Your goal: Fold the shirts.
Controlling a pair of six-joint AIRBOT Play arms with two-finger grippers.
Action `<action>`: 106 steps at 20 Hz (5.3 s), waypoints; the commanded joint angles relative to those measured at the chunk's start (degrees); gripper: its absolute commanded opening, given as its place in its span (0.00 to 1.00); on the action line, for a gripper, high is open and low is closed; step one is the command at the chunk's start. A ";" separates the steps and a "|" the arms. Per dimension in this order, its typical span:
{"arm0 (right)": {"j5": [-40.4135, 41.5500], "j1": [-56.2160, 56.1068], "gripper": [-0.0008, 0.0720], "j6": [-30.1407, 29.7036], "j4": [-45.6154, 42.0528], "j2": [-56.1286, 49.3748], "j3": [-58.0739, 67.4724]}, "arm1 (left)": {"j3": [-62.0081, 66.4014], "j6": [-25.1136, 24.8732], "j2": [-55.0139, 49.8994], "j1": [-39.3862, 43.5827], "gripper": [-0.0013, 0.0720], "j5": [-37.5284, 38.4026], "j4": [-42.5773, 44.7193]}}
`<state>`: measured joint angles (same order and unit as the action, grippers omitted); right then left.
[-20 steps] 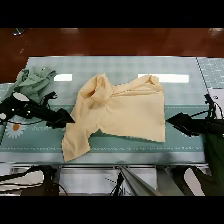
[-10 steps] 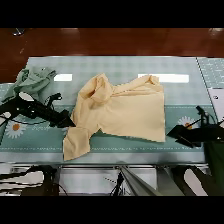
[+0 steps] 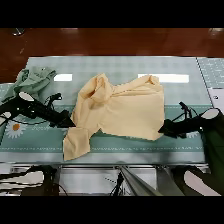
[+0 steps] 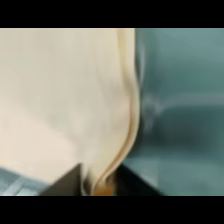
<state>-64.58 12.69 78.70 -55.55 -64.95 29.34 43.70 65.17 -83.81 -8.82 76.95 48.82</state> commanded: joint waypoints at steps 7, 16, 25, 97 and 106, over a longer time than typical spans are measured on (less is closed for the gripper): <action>-7.65 -8.92 0.03 -4.48 8.55 -3.39 39.10 | 14.34 -8.04 11.50 -0.22 0.07 -3.63 -27.17; -9.27 -8.92 0.03 3.28 -6.54 6.64 99.56 | 60.81 -7.91 33.92 -2.71 0.07 -24.35 -24.06; -17.73 -8.85 0.03 8.31 -28.68 34.10 85.35 | 61.70 8.59 56.65 -3.06 0.07 -8.46 10.27; -1.62 14.29 0.87 9.31 -16.65 17.42 4.37 | -5.20 -0.24 5.40 -12.83 0.07 -14.80 -9.84; -4.46 18.49 0.87 -4.37 2.67 0.17 4.39 | -5.22 -0.20 5.40 -12.81 0.07 -13.44 -9.86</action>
<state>-67.57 28.64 78.13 -57.32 -60.38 33.76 38.41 64.95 -78.46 -21.67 63.11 38.98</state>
